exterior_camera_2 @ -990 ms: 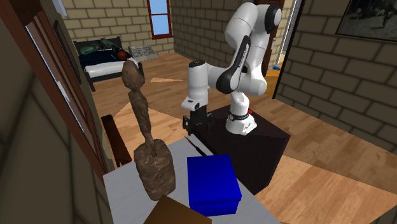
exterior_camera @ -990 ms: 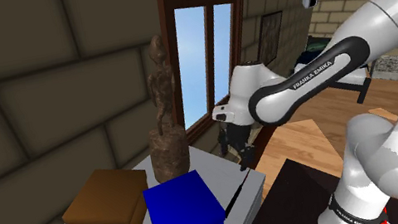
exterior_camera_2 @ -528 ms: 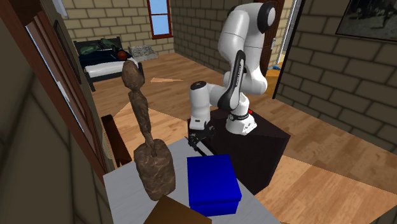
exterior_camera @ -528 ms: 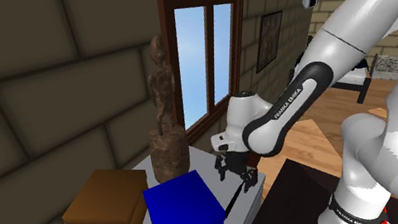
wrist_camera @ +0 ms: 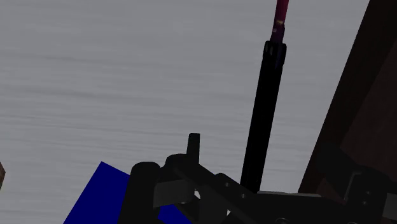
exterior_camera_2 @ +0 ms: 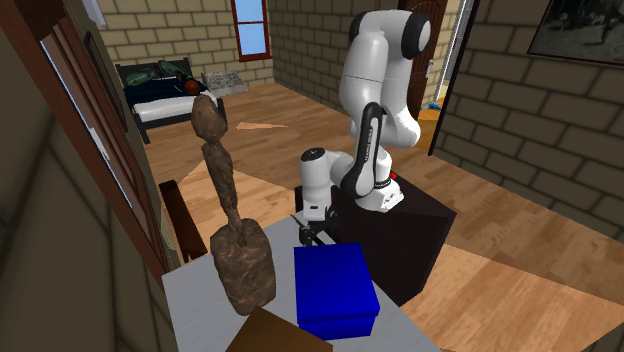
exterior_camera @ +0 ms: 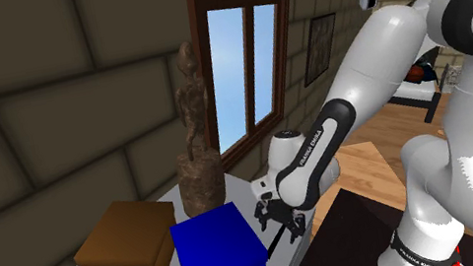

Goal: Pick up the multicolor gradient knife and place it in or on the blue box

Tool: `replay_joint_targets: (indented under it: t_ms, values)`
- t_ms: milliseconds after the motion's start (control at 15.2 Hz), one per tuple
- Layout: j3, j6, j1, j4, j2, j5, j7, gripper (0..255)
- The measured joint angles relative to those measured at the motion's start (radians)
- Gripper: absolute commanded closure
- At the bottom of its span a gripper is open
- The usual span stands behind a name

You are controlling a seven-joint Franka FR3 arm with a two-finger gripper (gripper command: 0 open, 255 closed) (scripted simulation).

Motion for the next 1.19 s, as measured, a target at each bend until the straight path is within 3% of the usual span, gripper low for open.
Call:
replay_joint_targets:
  t_ms: [198,528,594,1188]
  values:
    - [0.012,0.021,0.006,0.007,0.034,0.074,-0.054,0]
    - [0.014,0.023,0.006,0.007,0.036,0.081,-0.059,0]
    - [0.014,0.023,0.006,0.007,0.036,0.081,-0.059,255]
    - [0.013,0.023,0.006,0.007,0.036,0.080,-0.058,255]
